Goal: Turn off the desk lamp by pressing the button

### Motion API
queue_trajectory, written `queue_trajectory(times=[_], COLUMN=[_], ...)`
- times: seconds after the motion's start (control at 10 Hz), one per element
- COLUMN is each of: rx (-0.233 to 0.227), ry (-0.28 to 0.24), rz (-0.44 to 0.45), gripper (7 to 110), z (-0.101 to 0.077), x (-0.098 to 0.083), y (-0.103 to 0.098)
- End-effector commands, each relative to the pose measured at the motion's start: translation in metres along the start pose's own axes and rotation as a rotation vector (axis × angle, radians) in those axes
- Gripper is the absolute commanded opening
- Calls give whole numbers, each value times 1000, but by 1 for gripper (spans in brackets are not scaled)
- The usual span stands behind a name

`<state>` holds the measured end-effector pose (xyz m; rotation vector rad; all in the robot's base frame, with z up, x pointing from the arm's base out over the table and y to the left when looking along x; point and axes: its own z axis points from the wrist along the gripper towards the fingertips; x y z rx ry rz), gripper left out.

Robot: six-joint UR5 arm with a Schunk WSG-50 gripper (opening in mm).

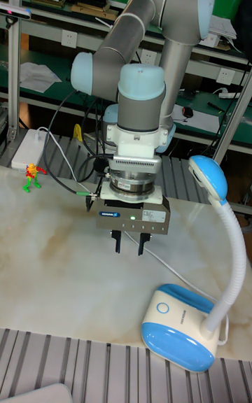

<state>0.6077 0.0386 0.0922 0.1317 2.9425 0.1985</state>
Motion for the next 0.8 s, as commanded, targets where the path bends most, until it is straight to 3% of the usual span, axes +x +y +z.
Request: queue_trajectory(times=[0.0,0.4,0.7], rx=[9,73,72], ry=[-3,19,23], rz=[31,10,-3], gripper=[44,44,44], z=[-1,2,2], x=[-1,2,2], y=[-3,-19,-19])
